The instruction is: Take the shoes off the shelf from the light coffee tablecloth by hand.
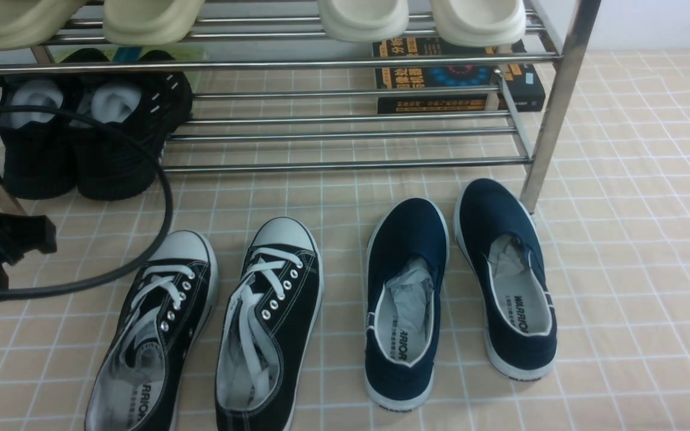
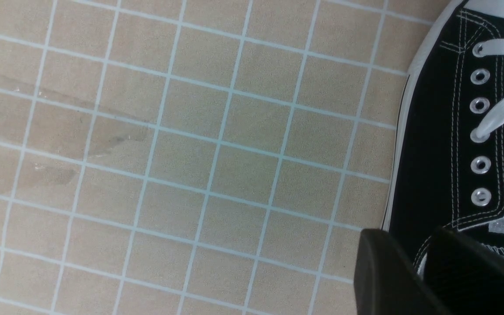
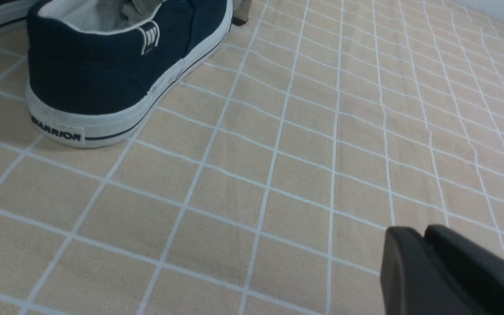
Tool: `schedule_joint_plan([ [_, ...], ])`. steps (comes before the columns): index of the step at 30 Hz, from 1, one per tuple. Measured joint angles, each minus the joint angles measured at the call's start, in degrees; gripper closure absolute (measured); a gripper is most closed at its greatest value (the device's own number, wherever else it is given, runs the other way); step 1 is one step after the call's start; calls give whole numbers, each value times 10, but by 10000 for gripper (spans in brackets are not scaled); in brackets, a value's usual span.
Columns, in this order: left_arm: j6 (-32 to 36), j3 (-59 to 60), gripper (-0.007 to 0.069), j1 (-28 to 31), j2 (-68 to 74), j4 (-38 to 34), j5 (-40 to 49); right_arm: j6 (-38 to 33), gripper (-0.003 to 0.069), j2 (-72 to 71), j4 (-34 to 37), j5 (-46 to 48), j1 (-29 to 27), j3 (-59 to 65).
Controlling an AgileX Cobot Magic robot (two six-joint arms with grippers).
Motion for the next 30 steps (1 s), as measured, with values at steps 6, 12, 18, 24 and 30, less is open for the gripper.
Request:
schedule_joint_plan([
  [6,0,0,437,0,0,4,1,0,578,0,0,0,0,0],
  [12,0,0,431,0,0,39,26,0,573,0,1,1,0,0],
  [18,0,0,428,0,0,43,29,34,564,0,2,-3,0,0],
  [24,0,0,425,0,0,44,29,101,556,0,2,-3,0,1],
  [30,16,0,424,0,-4,39,30,114,554,0,-1,-2,0,1],
])
